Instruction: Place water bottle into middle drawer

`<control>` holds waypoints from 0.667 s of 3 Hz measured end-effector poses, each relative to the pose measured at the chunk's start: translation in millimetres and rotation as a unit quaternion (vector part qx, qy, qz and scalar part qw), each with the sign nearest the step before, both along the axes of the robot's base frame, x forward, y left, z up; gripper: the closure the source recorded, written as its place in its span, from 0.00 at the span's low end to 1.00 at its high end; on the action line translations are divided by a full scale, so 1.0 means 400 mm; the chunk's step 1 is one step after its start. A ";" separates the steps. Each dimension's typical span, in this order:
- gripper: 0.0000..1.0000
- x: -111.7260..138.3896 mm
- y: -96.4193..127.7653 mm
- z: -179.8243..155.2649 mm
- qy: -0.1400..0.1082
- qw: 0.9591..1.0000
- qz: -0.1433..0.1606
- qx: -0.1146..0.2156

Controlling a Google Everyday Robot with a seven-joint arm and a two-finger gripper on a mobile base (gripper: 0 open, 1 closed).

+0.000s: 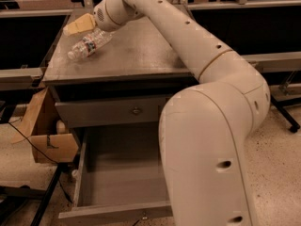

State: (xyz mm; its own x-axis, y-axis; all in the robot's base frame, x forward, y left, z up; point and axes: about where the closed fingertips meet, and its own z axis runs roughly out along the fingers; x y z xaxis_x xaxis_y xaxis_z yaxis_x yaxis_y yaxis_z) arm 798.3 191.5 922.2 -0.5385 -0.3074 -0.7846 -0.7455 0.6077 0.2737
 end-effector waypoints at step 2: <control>0.00 0.020 0.036 -0.024 0.075 0.992 -0.085 -0.054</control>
Offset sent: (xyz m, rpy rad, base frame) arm 0.0138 0.0122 -0.0081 -0.1673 0.2568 -0.3333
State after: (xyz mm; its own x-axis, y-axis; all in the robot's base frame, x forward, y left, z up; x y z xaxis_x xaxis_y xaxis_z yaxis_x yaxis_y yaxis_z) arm 806.5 205.7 912.5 -0.6976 -0.2802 -0.6594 -0.5862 0.7525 0.3003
